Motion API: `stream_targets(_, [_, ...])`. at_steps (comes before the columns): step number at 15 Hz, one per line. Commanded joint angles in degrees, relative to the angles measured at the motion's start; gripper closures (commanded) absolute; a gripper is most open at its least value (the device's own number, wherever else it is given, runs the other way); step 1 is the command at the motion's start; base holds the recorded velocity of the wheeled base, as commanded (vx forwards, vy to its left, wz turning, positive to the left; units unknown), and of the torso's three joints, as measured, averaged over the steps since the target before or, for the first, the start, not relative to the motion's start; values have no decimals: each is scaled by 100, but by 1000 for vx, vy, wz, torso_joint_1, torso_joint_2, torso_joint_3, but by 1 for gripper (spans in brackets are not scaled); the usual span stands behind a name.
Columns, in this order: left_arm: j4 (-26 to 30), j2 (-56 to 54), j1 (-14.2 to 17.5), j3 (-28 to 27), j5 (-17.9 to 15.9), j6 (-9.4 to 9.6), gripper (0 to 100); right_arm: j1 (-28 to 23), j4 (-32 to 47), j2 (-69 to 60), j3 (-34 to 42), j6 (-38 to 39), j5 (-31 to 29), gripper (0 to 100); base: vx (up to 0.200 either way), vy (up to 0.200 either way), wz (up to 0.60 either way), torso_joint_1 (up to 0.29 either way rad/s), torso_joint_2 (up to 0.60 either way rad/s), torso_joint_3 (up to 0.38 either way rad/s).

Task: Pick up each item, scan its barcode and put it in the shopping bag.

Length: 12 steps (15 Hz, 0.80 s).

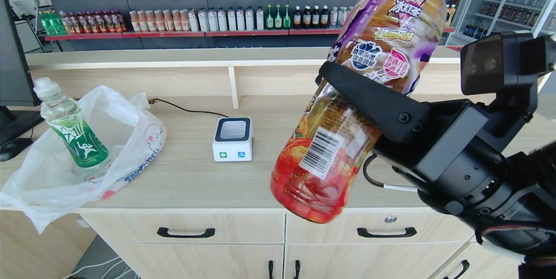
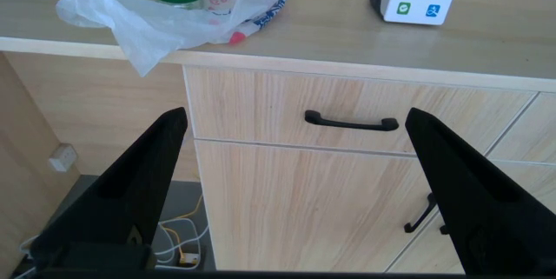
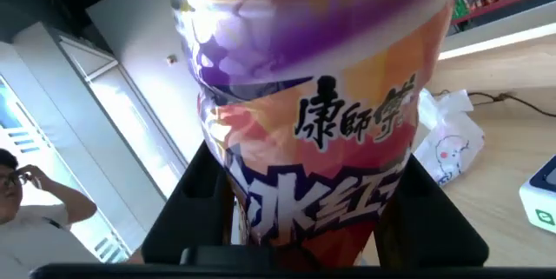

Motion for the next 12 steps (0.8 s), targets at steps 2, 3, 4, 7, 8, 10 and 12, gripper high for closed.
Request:
stream_targets(2, [-4,6,1,0,1,-1,0,186,-3,-271,84,458,-1,100,0,0,0,0,0,0])
stream_targets(3, [-4,6,1,0,1,-1,0,283,-3,-368,163,555,-1,100,0,0,0,0,0,0])
stream_targets(4, [-4,6,1,0,1,-10,0,318,-3,-377,190,546,-1,100,0,0,0,0,0,0])
stream_targets(7, [-4,6,1,0,1,-1,0,335,-3,-421,216,555,-1,100,0,0,0,0,0,0])
stream_targets(8, [-4,6,1,0,1,-1,0,335,-3,-421,225,546,-1,100,0,0,0,0,0,0])
stream_targets(10, [-4,-2,1,0,1,-1,0,529,-3,-430,199,502,-1,100,0,0,0,0,0,0])
stream_targets(12, [-4,6,1,0,1,-1,0,705,-3,-430,181,388,-1,100,0,0,0,0,0,0])
